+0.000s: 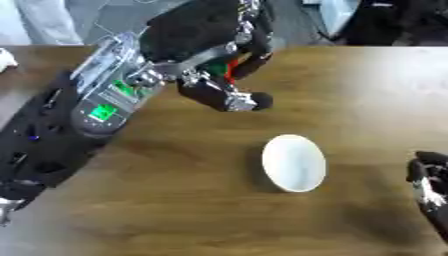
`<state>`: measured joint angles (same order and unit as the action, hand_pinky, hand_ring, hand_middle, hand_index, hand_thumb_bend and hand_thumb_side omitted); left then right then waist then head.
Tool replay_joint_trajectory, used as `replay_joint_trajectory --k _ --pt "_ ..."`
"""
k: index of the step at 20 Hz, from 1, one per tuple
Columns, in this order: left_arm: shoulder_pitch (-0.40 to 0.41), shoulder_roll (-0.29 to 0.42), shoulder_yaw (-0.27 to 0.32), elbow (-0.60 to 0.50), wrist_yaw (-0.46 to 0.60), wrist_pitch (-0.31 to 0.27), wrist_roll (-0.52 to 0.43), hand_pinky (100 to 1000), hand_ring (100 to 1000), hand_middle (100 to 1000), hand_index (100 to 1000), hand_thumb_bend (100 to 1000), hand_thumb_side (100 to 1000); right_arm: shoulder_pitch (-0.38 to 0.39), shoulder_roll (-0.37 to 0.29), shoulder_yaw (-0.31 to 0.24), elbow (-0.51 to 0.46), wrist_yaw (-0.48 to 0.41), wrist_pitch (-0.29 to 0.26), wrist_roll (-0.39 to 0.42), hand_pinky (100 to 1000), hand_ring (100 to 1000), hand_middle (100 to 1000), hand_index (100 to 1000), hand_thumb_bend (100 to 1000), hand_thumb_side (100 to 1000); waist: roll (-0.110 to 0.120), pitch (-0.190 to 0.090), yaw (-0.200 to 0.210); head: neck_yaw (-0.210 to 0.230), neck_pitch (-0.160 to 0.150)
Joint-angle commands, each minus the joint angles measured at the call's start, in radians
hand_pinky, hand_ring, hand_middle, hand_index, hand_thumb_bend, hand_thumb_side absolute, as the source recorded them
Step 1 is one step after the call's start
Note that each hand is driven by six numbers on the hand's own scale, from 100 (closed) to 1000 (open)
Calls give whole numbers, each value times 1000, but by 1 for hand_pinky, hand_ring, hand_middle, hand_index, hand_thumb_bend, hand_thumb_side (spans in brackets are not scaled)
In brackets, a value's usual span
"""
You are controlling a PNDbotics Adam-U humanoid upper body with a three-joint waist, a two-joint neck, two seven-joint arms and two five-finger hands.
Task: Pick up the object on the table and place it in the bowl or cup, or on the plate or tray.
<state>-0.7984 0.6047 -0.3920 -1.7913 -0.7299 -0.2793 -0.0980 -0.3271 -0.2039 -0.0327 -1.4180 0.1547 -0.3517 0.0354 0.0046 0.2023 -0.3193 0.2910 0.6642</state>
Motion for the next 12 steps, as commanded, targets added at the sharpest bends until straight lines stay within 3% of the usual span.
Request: replay_joint_trajectory --k 1,12 --pt "-7 2 1 44 -25 -19 31 644 100 100 204 495 100 -17 -27 -6 -26 3 1 -8 199 457 572 717 478 527 2 -9 -3 5 3" --pt "-11 -59 -14 324 -176 -120 160 658 100 100 206 483 100 -34 -32 -3 -46 2 1 -13 201 459 575 719 479 532 17 15 -22 20 7"
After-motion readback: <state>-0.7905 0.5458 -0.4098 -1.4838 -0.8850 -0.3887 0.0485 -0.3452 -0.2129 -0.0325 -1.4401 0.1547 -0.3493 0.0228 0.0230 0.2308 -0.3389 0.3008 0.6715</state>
